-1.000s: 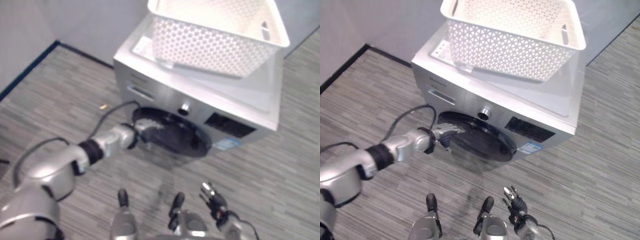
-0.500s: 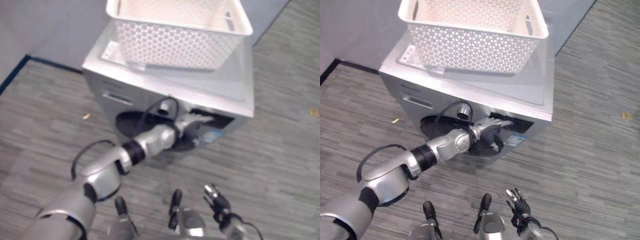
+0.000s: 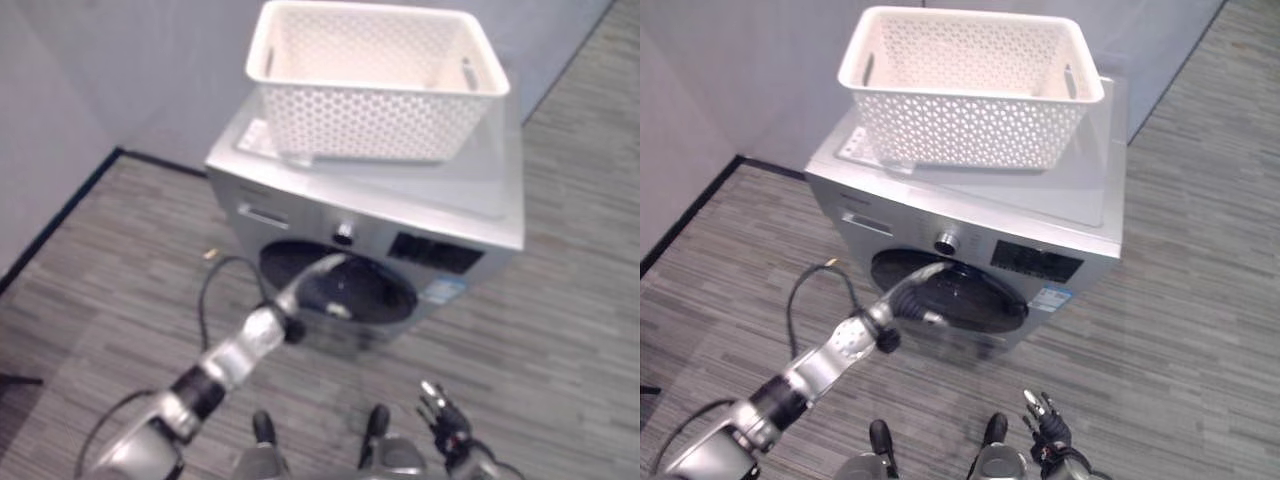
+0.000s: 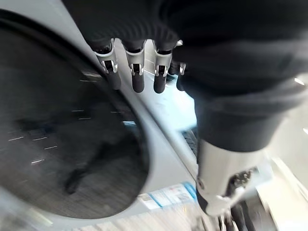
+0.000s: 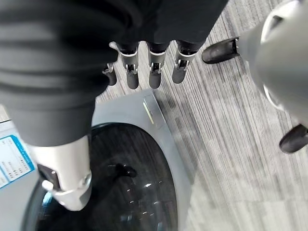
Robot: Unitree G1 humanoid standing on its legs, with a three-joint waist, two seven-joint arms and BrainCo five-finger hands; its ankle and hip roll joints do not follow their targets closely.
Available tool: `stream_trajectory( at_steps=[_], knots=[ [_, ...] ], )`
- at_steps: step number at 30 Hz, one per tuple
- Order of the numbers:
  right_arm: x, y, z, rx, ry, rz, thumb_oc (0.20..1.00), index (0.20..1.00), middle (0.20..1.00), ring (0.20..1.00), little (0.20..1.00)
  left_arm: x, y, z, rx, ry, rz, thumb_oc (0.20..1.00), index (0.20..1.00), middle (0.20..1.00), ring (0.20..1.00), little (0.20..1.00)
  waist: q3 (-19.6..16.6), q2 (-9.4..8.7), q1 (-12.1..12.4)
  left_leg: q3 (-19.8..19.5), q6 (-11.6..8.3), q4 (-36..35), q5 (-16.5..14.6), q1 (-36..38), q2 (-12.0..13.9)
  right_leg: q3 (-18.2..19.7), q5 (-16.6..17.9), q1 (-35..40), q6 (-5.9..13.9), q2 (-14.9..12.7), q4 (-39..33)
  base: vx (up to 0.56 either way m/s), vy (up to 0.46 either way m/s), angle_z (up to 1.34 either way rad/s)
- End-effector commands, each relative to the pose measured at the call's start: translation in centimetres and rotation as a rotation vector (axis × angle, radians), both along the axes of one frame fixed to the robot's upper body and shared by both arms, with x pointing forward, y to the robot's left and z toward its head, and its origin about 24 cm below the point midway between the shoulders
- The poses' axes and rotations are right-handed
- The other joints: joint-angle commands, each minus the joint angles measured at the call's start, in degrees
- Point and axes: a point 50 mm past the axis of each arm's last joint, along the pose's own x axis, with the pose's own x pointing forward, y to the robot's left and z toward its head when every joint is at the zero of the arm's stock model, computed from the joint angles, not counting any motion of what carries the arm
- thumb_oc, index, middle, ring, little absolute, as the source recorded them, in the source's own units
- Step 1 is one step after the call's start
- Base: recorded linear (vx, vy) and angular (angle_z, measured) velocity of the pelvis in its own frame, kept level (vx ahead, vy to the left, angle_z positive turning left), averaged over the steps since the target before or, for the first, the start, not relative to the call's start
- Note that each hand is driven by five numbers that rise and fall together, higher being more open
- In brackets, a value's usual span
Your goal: Grab the laundry basket,head to the washer,open it,put in the laundry and shut it.
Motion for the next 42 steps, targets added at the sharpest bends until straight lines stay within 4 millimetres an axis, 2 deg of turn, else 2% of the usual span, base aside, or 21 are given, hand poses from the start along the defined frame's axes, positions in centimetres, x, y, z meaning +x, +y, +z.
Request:
stream_trajectory(
  at_steps=[1,2,4,5,8,9,10,12,13,15,16,18,20,21,22,23,24,29,30,37,42],
  knots=[
    [-0.5,-0.2,-0.1,-0.003,-0.008,-0.032,1.0,1.0,1.0,1.0,1.0,-1.1,3.8,0.4,-0.13,0.016,0.126,1.0,1.0,1.0,1.0,1.0,-1.3,-0.99,3.7,-0.9,-0.39,0.7,-4.4,4.1,-0.1,-1.5,-1.4,1.7,2.61,-1.9,-0.2,0.02,-0.006,0.08],
    [-0.5,-0.2,-0.1,-0.003,-0.008,-0.031,1.0,1.0,1.0,1.0,1.0,-1.2,3.9,0.4,-0.13,0.016,0.127,1.0,1.0,1.0,1.0,1.0,-1.4,-1.08,3.5,-0.9,-0.32,0.7,-4.2,3.9,-0.2,-1.5,-1.3,1.5,2.6,-2.0,-0.2,0.03,-0.011,-0.07],
    [-1.4,-0.2,-0.6,0.006,0.026,-0.054,1.0,1.0,1.0,1.0,1.0,-2.9,6.1,-0.9,-0.125,0.067,0.221,1.0,1.0,1.0,1.0,1.0,-2.3,-0.81,4.2,-0.9,-0.31,0.7,-4.2,4.4,-0.1,-1.5,-1.5,1.9,2.59,-2.1,-0.2,0.01,-0.012,-0.06],
    [-2.4,-0.3,-1.0,0.011,0.057,-0.077,1.0,1.0,1.0,1.0,1.0,-4.9,8.3,-2.4,-0.117,0.123,0.338,1.0,1.0,1.0,1.0,1.0,-3.2,-0.45,5.2,-0.7,-0.44,0.7,-4.1,5.1,0.2,-1.7,-1.8,2.5,2.64,-2.1,-0.2,0.0,-0.018,0.18],
    [-3.5,-0.5,-1.4,0.009,0.098,-0.11,1.0,1.0,1.0,1.0,1.0,-7.8,11.1,-5.0,-0.108,0.213,0.515,1.0,1.0,1.0,1.0,1.0,-4.7,-0.13,5.8,-0.9,-0.5,0.7,-3.3,5.3,0.3,-2.0,-2.0,2.6,2.74,-2.2,-0.2,-0.01,-0.012,0.09],
    [-4.2,-0.7,-1.6,0.002,0.124,-0.125,1.0,1.0,1.0,1.0,1.0,-9.7,12.5,-7.1,-0.115,0.293,0.641,1.0,1.0,1.0,1.0,1.0,-5.3,0.18,6.2,-0.9,-0.66,0.7,-2.9,5.7,0.5,-1.9,-2.1,2.8,2.82,-2.1,-0.2,-0.02,-0.011,0.06],
    [-4.2,-0.7,-1.6,0.002,0.124,-0.125,1.0,1.0,1.0,1.0,1.0,-9.7,12.5,-7.1,-0.115,0.293,0.641,1.0,1.0,1.0,1.0,1.0,-5.5,0.1,6.1,-0.9,-0.58,0.7,-2.8,5.4,0.4,-2.0,-2.1,2.6,2.81,-2.2,-0.2,0.0,0.0,0.0],
    [-4.8,-1.1,-1.9,-0.012,0.156,-0.143,1.0,1.0,1.0,1.0,1.0,-12.1,13.6,-9.0,-0.095,0.374,0.749,1.0,1.0,1.0,1.0,1.0,-6.2,0.36,6.3,-1.1,-0.81,0.7,-2.3,5.4,0.6,-2.2,-2.2,2.8,2.86,-2.2,-0.2,-0.04,-0.016,-0.05],
    [-5.5,-1.4,-2.1,-0.022,0.192,-0.159,1.0,1.0,1.0,1.0,1.0,-13.8,14.1,-10.6,-0.085,0.451,0.826,1.0,1.0,1.0,1.0,1.0,-6.4,0.59,6.5,-1.1,-0.94,0.7,-2.2,5.7,0.8,-2.3,-2.4,3.1,2.94,-2.1,-0.2,-0.05,-0.017,-0.03],
    [-5.7,-1.5,-2.2,-0.025,0.204,-0.165,1.0,1.0,1.0,1.0,1.0,-15.0,14.2,-11.6,-0.083,0.501,0.868,1.0,1.0,1.0,1.0,1.0,-7.0,0.68,6.5,-1.3,-0.97,0.7,-1.9,5.5,0.8,-2.5,-2.4,3.0,2.96,-2.2,-0.2,-0.02,-0.007,0.0],
    [-5.9,-1.6,-2.3,-0.032,0.216,-0.171,1.0,1.0,1.0,1.0,1.0,-16.5,14.1,-12.8,-0.101,0.566,0.926,1.0,1.0,1.0,1.0,1.0,-7.3,0.96,6.6,-1.2,-1.21,0.7,-1.8,5.8,1.0,-2.6,-2.5,3.4,3.09,-2.3,-0.2,-0.02,-0.002,0.03],
    [-6.3,-1.6,-2.4,-0.03,0.23,-0.18,1.0,1.0,1.0,1.0,1.0,-18.0,13.9,-13.6,-0.12,0.62,0.973,1.0,1.0,1.0,1.0,1.0,-7.9,1.06,6.6,-1.4,-1.24,0.7,-1.5,5.7,0.9,-2.7,-2.5,3.3,3.1,-2.4,-0.2,-0.02,-0.002,0.0],
    [-7.3,-1.6,-2.8,-0.041,0.281,-0.178,1.0,1.0,1.0,1.0,1.0,-20.6,13.1,-15.4,-0.133,0.739,1.052,1.0,1.0,1.0,1.0,1.0,-8.9,1.22,6.8,-1.6,-1.62,0.7,-1.0,5.6,1.3,-3.1,-2.7,3.4,3.23,-2.7,-0.2,-0.05,-0.02,0.02],
    [-7.2,-1.6,-2.8,-0.041,0.281,-0.178,1.0,1.0,1.0,1.0,1.0,-20.6,13.1,-15.4,-0.134,0.738,1.052,1.0,1.0,1.0,1.0,1.0,-8.9,1.23,6.8,-1.6,-1.62,0.7,-1.0,5.6,1.3,-3.1,-2.7,3.4,3.23,-2.7,-0.2,-0.04,-0.035,0.03],
    [-7.4,-1.3,-3.0,-0.031,0.294,-0.18,1.0,1.0,1.0,1.0,1.0,-21.7,12.6,-16.2,-0.142,0.804,1.088,1.0,1.0,1.0,1.0,1.0,-9.3,1.06,6.9,-1.6,-1.62,0.7,-1.0,5.6,1.5,-3.1,-2.7,3.4,3.22,-2.7,-0.2,0.0,0.0,0.0],
    [-7.4,-1.3,-3.0,-0.031,0.294,-0.181,1.0,1.0,1.0,1.0,1.0,-21.7,12.6,-16.2,-0.143,0.803,1.088,1.0,1.0,1.0,1.0,1.0,-9.3,1.06,6.9,-1.6,-1.62,0.7,-1.0,5.6,1.5,-3.1,-2.7,3.4,3.22,-2.7,-0.2,-0.02,-0.05,-0.01],
    [-8.1,-0.8,-3.4,-0.024,0.34,-0.176,1.0,1.0,1.0,1.0,1.0,-22.6,12.2,-16.7,-0.142,0.857,1.119,1.0,1.0,1.0,1.0,1.0,-9.9,0.76,7.1,-1.7,-1.61,0.7,-1.1,5.9,1.7,-3.2,-2.8,3.8,3.11,-2.8,-0.2,0.0,-0.031,-0.01],
    [-9.3,0.0,-3.9,-0.021,0.414,-0.156,1.0,1.0,1.0,1.0,1.0,-23.5,11.8,-17.3,-0.161,0.916,1.17,1.0,1.0,1.0,1.0,1.0,-10.5,0.44,7.2,-1.8,-1.58,0.7,-1.2,6.2,1.8,-3.3,-3.1,4.0,3.0,-2.8,-0.2,0.0,-0.008,0.0],
    [-9.8,0.6,-4.2,-0.03,0.452,-0.105,1.0,1.0,1.0,1.0,1.0,-23.7,11.6,-17.5,-0.151,0.938,1.175,1.0,1.0,1.0,1.0,1.0,-11.0,0.23,7.4,-1.8,-1.56,0.7,-1.2,6.3,1.9,-3.1,-3.1,4.0,2.96,-2.9,-0.2,0.0,0.0,0.0],
    [-10.0,1.4,-4.4,-0.035,0.479,-0.036,1.0,1.0,1.0,1.0,1.0,-23.7,11.2,-17.7,-0.143,0.967,1.156,1.0,1.0,1.0,1.0,1.0,-11.5,-0.13,7.6,-1.4,-1.58,0.7,-1.5,6.7,2.2,-2.8,-3.3,4.1,2.97,-2.9,-0.2,0.0,0.0,0.0],
    [-9.4,1.7,-4.3,-0.033,0.455,-0.008,1.0,1.0,1.0,1.0,1.0,-23.8,11.2,-17.7,-0.156,0.972,1.163,1.0,1.0,1.0,1.0,1.0,-11.6,-0.22,7.6,-1.4,-1.47,0.7,-2.1,6.9,2.1,-2.7,-3.3,4.2,3.0,-3.1,-0.2,0.0,0.0,0.0]
  ],
)
